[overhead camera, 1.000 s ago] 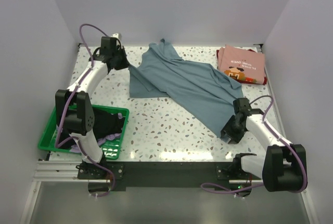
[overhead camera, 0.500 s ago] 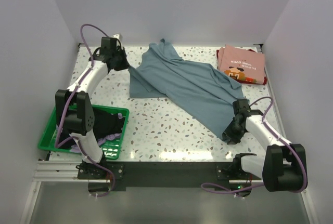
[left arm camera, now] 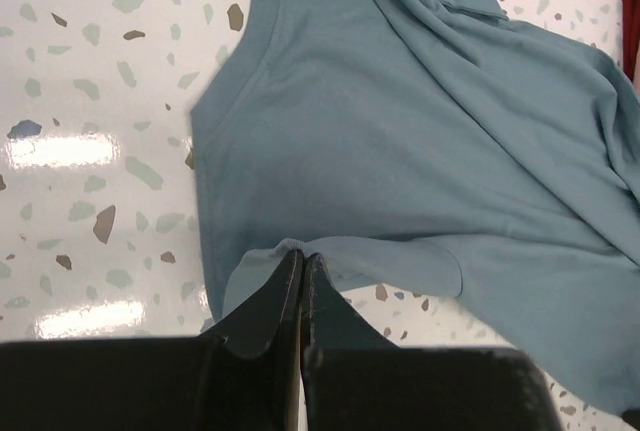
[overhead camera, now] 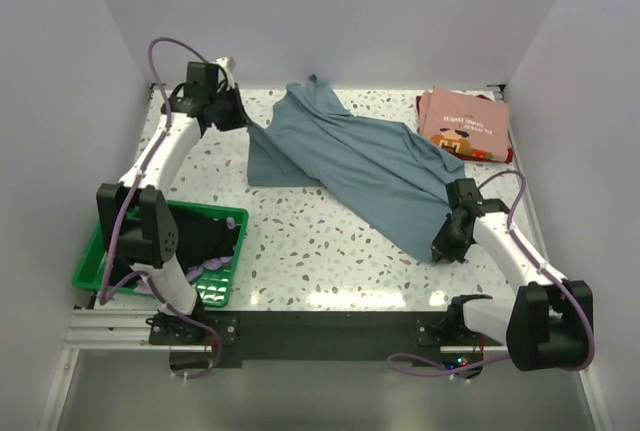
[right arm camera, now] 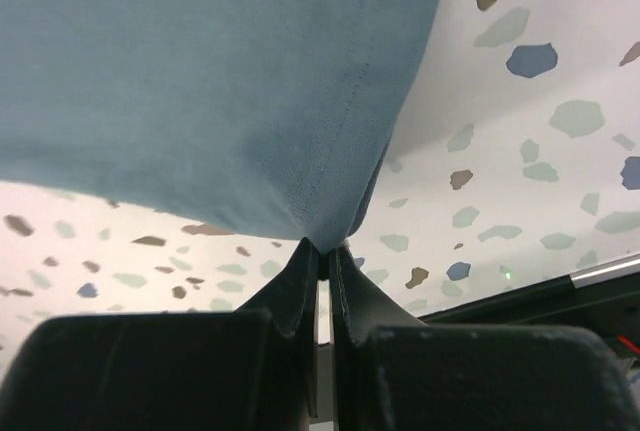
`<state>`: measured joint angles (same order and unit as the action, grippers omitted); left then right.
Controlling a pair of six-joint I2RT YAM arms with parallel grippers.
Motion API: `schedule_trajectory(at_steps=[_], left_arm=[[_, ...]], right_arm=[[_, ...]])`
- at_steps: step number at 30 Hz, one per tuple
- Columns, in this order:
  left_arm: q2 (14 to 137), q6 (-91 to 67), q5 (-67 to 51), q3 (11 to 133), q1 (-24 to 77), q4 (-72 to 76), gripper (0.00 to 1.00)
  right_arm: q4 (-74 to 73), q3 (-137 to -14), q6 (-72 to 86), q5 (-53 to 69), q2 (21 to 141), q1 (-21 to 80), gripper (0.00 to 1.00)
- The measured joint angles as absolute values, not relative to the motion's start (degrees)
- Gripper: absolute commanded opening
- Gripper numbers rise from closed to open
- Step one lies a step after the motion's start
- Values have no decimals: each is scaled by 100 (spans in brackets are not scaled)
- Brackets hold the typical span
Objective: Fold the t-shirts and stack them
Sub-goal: Fold the tshirt
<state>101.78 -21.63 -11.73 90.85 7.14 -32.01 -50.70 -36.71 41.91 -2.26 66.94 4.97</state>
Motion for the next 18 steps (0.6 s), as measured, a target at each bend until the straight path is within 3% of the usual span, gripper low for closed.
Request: schedule_trajectory(at_steps=[18], left_arm=[[7714, -1984, -1245, 7022, 714, -4198, 0]], right_arm=[[-7323, -5072, 3677, -311, 6248, 537, 0]])
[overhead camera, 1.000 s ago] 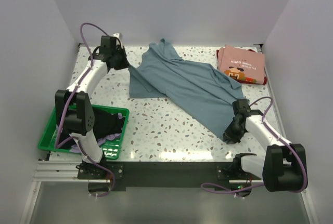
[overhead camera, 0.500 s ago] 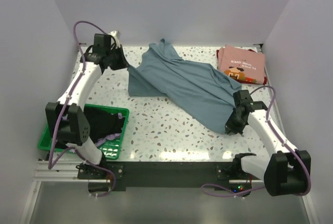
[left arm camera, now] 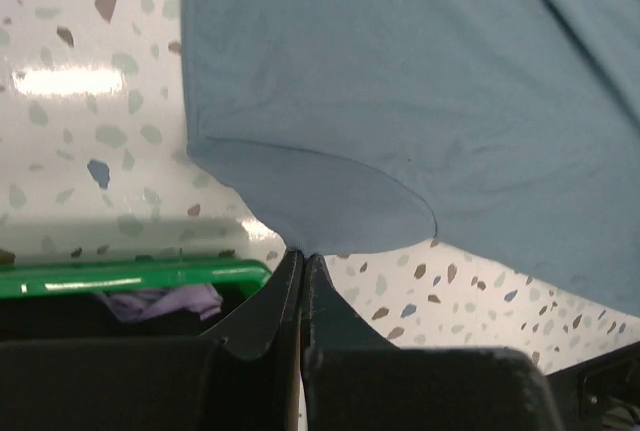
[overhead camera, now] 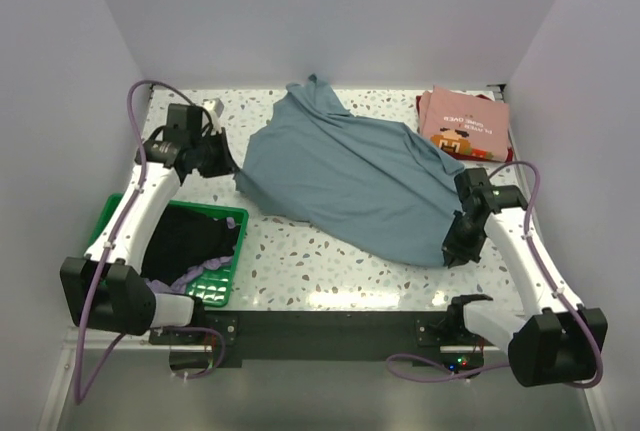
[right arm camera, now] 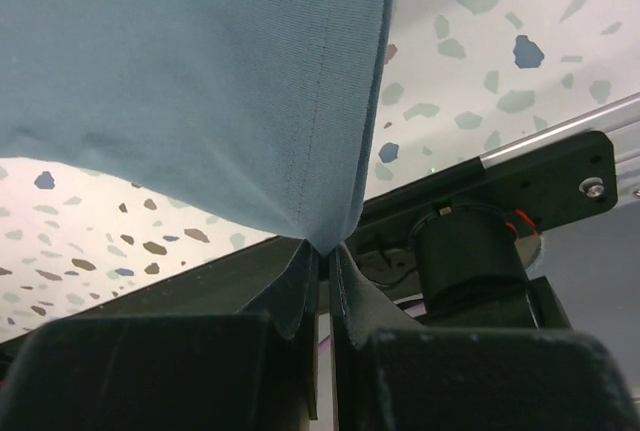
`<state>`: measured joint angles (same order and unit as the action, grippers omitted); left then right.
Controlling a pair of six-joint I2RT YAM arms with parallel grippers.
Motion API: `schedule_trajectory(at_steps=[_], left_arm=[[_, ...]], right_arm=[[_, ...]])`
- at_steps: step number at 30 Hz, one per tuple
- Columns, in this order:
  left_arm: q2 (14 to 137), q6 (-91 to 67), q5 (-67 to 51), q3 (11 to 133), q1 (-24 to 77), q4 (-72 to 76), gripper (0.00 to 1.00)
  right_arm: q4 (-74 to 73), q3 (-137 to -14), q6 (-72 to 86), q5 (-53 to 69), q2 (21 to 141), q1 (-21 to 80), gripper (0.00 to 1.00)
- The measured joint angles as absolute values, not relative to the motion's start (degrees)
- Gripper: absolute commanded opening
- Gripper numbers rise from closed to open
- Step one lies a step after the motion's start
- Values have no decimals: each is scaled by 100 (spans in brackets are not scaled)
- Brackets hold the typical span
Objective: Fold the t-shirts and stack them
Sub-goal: Fold the tshirt
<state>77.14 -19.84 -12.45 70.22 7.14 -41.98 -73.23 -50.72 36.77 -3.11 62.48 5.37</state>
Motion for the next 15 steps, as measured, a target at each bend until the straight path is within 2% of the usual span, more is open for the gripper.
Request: schedule_trajectory(at_steps=[6, 15], left_arm=[[7384, -1968, -1262, 6571, 714, -4576, 0], [6963, -1925, -1192, 6556, 714, -4965, 0]], right_arm=[[-7550, -5131, 3634, -401, 5839, 543, 0], [-7590, -5325, 3599, -395, 5776, 558, 0]])
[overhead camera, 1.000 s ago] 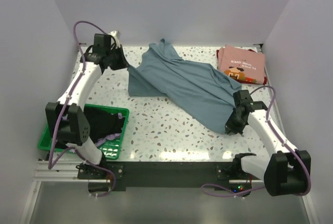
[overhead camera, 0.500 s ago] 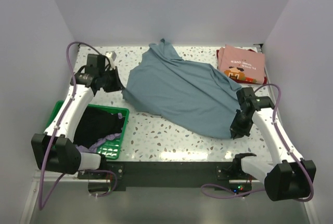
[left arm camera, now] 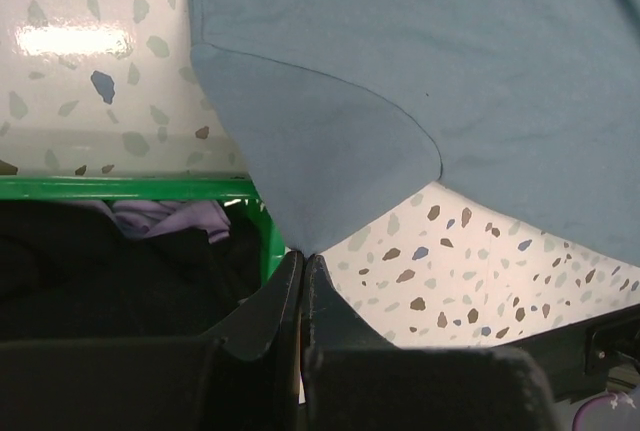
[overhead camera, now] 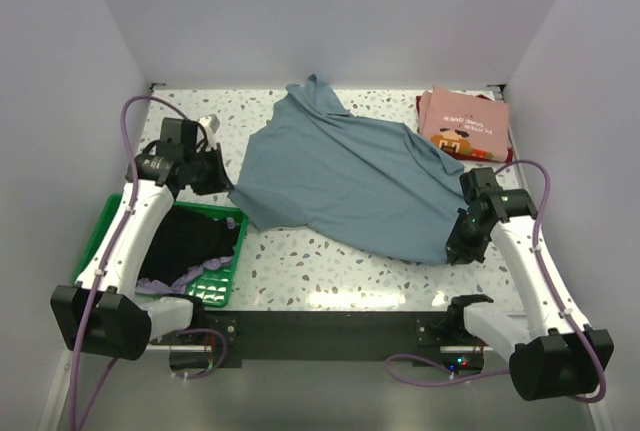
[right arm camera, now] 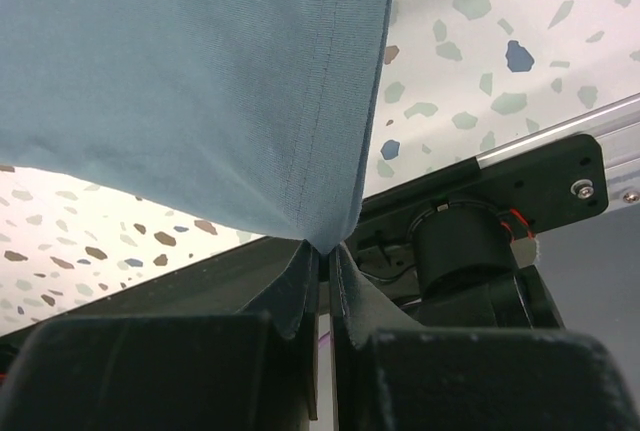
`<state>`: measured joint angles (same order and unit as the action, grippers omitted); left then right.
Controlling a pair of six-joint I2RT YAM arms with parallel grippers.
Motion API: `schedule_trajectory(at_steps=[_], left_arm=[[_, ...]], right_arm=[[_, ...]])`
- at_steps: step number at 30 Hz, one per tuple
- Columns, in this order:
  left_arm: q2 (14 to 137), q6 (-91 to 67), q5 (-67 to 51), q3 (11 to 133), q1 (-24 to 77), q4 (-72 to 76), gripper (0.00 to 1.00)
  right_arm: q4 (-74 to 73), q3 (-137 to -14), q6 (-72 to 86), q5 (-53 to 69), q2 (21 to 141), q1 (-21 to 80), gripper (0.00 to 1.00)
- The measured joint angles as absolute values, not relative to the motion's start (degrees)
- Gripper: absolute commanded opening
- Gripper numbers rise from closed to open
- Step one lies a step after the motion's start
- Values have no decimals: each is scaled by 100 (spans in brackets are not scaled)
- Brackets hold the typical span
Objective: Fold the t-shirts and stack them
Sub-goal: Fold the tshirt
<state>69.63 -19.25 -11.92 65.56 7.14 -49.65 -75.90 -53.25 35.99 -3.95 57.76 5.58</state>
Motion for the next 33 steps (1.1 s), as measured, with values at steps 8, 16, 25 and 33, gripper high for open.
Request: schedule_trajectory(at_steps=[8, 16, 25, 33], left_arm=[[7446, -1940, -1398, 6604, 714, -4762, 0], [8897, -1992, -1857, 7303, 716, -4222, 0], [10591, -1984, -2202, 9376, 725, -4160, 0], [11688, -1990, -2497, 10842, 725, -4202, 0]], right_arm=[[-7614, -4976, 3594, 156, 6287, 558, 0], [-7314, -5000, 3579, 276, 7376, 397, 0], [-6718, -5325, 3494, 427, 8117, -445, 0], [-6521, -5717, 3382, 467, 8541, -1000, 0]])
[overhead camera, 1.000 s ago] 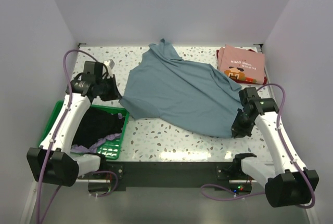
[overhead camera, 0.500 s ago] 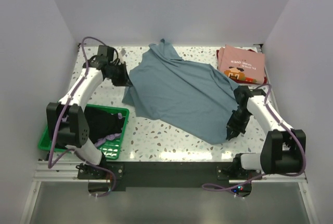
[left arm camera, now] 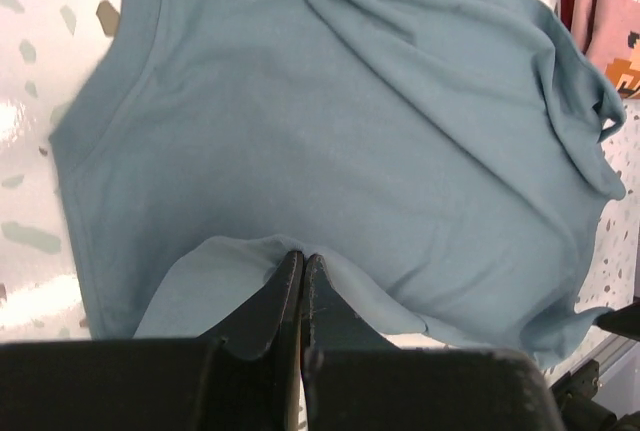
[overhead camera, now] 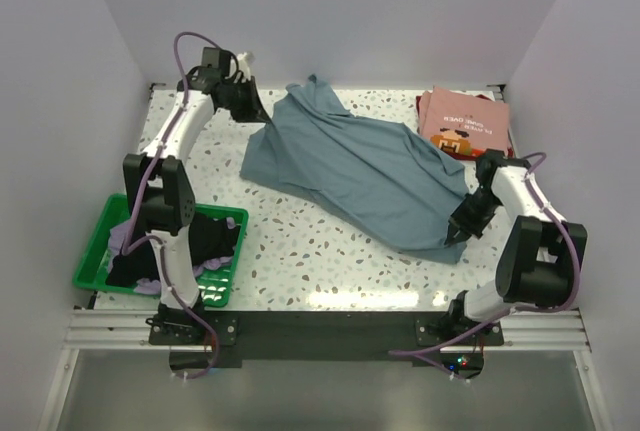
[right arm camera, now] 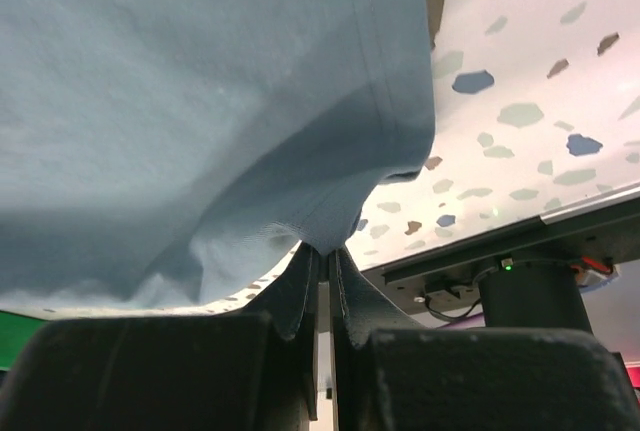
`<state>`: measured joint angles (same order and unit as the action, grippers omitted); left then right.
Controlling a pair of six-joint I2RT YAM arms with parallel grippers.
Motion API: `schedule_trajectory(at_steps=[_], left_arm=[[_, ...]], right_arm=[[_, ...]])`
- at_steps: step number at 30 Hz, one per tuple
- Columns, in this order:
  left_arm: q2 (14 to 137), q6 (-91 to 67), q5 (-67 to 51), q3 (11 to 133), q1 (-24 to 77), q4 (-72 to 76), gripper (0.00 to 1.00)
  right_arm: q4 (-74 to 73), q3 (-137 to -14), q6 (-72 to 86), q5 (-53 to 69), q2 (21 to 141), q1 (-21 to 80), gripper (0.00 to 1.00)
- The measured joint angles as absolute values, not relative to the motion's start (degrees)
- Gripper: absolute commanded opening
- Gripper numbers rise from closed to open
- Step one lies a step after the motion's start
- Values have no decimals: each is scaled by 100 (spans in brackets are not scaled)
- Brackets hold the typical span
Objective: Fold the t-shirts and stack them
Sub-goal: Fold the tshirt
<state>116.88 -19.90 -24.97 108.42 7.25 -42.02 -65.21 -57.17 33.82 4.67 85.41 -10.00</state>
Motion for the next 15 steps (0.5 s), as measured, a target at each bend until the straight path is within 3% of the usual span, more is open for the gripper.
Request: schedule_trajectory(at_steps=[15], left_arm=[[12562, -2198, -2860, 12130, 725, -3968, 0]], right_arm=[[-6224, -6208, 3385, 585, 9177, -1426, 0]])
